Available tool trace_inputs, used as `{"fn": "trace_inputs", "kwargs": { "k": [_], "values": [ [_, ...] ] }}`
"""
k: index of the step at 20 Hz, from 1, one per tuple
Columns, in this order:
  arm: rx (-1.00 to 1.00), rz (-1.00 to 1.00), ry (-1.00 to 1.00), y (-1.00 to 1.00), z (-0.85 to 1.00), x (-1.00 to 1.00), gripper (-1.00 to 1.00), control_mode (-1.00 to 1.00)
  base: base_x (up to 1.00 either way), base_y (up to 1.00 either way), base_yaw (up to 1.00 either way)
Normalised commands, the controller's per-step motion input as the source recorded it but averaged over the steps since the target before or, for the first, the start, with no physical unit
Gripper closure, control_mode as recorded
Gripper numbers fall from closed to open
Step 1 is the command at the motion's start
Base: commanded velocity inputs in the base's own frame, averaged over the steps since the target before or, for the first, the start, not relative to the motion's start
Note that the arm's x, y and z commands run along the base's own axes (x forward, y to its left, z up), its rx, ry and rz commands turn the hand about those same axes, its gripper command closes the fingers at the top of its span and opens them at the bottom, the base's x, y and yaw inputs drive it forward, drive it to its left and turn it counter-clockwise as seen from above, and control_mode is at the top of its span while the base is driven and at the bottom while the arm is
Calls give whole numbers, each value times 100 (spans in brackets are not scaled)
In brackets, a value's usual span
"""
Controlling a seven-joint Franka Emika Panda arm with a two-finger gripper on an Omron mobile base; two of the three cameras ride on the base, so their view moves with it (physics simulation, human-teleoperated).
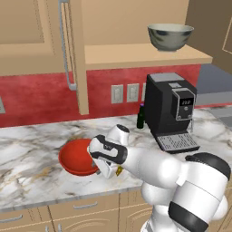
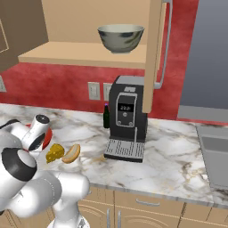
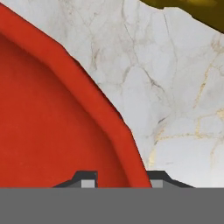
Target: Pick both bowls and place them on the counter. Then place the cheese in one bowl and place the hotdog bun in the other bowl.
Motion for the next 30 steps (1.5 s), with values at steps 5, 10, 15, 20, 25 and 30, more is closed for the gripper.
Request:
{"fn": "trace_inputs", "kwargs": {
  "k": [5,10,15,20,25,30],
  "values": [
    [0,0,1,0,0,0,-100,-100,0,0,0],
    [0,0,0,0,0,-2,-100,-100,0,0,0],
    [0,0,0,0,0,-9,-100,-100,0,0,0],
    [0,0,0,-3,4,-8,-100,-100,0,0,0],
    [0,0,-3,-17,24,-19,-100,-100,0,0,0],
    [0,0,-11,-22,31,-25,-100,-100,0,0,0]
  ]
}}
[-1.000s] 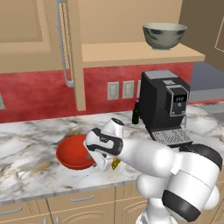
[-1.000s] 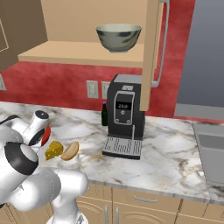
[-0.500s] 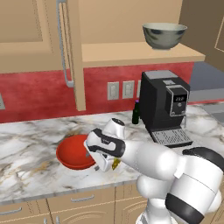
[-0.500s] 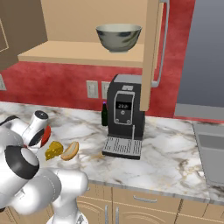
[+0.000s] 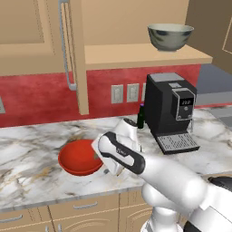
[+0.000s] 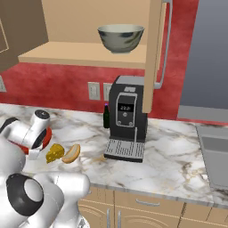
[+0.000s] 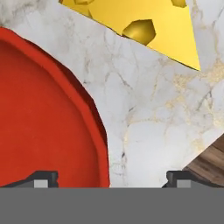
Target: Pick both bowls and place them on the counter. Then place the cheese in one bowl and place the hotdog bun in the other bowl.
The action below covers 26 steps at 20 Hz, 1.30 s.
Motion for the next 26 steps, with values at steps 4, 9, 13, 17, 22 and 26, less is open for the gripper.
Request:
{"fn": "trace_inputs", "kwargs": {
  "k": [4,9,13,17,22,26],
  "values": [
    [0,0,-13,-23,35,-22,-100,-100,0,0,0],
    [0,0,-12,-19,44,-22,-100,-100,0,0,0],
    [0,0,-9,-19,47,-19,-100,-100,0,0,0],
    [0,0,-10,-19,45,-23,-100,-100,0,0,0],
    [0,0,-6,-17,50,-18,-100,-100,0,0,0],
    [0,0,-3,-21,50,-16,-100,-100,0,0,0]
  ]
}}
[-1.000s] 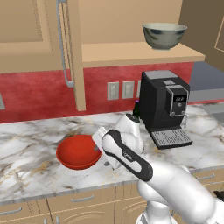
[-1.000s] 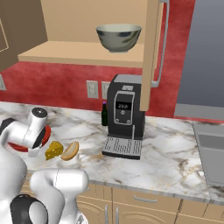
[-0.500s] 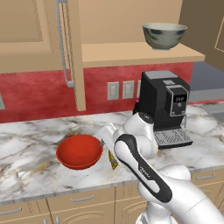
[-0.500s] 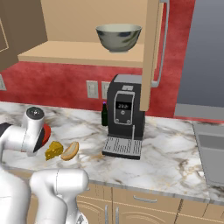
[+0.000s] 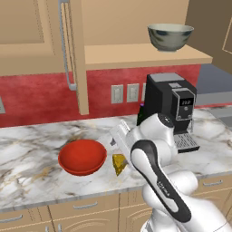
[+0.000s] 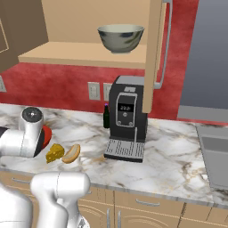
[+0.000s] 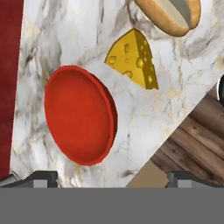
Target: Pick both bowls and place them on the counter. Then place the cheese in one bowl and place the hotdog bun in the other bowl.
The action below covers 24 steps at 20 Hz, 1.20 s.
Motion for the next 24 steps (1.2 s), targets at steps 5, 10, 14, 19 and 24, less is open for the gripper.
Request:
{"fn": "trace_inputs", "kwargs": {
  "k": [5,10,14,19,24],
  "values": [
    [-3,-2,-2,-27,52,-12,-100,-100,0,0,0],
    [-6,-15,-1,-27,57,-3,-100,-100,0,0,0],
    [-5,-22,0,-30,61,-5,-100,-100,0,0,0],
    [-1,-21,0,-37,61,-7,-100,-100,0,0,0],
    [0,-11,-2,-46,60,-17,-100,-100,0,0,0]
  ]
}}
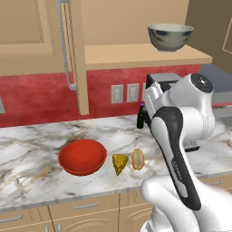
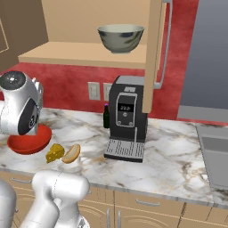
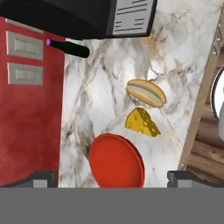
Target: Pick both bowls and place them on the counter. Then place the cheese in one bowl and place the hotdog bun in the other bowl.
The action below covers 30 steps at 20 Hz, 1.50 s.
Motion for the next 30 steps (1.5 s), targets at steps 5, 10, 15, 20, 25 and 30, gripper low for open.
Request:
{"fn": "trace_inputs", "kwargs": {
  "k": [5,10,15,20,25,30],
  "values": [
    [0,-3,-5,-48,59,-27,-100,-100,0,0,0],
    [0,0,-7,-41,52,-28,-100,-100,0,0,0],
    [0,-1,-4,-25,51,-12,-100,-100,0,0,0],
    [0,-1,0,-18,57,-3,-100,-100,0,0,0],
    [-3,-2,0,-16,52,-3,-100,-100,0,0,0],
    [-7,-7,-3,-25,36,1,-100,-100,0,0,0]
  ]
}}
